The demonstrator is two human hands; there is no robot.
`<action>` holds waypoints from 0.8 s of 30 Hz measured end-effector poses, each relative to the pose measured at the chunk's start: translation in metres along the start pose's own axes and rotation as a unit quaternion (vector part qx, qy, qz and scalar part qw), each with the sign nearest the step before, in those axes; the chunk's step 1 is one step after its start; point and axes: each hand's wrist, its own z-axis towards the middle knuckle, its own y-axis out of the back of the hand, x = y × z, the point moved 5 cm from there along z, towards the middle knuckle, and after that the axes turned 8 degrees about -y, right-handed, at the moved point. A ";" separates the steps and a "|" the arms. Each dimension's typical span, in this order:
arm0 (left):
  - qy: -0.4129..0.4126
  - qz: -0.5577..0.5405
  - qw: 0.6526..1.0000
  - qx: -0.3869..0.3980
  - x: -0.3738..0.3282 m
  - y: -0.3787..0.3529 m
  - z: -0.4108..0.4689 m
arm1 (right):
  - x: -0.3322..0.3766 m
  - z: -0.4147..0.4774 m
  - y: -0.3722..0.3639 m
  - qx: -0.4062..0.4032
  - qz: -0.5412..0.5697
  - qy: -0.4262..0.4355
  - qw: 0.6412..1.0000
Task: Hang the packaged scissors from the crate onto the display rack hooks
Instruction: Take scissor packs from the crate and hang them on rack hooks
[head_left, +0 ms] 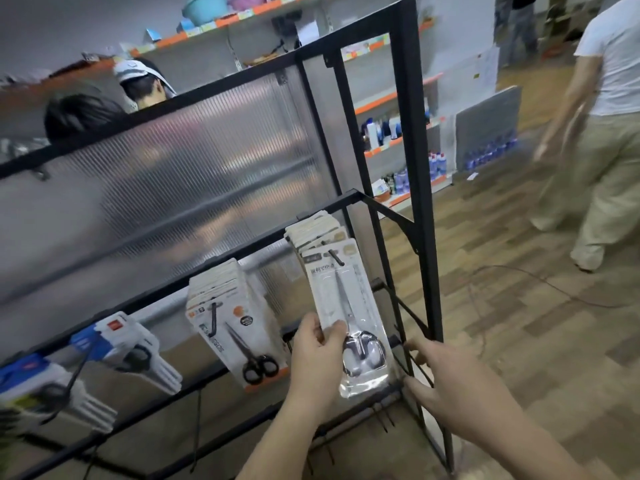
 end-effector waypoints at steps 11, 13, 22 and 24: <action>0.065 0.104 0.992 0.039 0.018 0.014 0.050 | 0.012 -0.009 -0.032 0.037 -0.012 0.028 0.999; 0.053 0.127 0.989 0.056 0.017 0.030 0.037 | 0.020 -0.010 -0.035 0.036 -0.026 0.041 0.998; -0.067 0.316 0.946 -0.038 -0.009 0.162 -0.044 | 0.104 -0.020 -0.049 0.006 -0.003 0.108 0.994; -0.076 0.342 0.935 -0.048 -0.006 0.193 -0.064 | 0.128 -0.030 -0.055 0.002 -0.008 0.121 0.993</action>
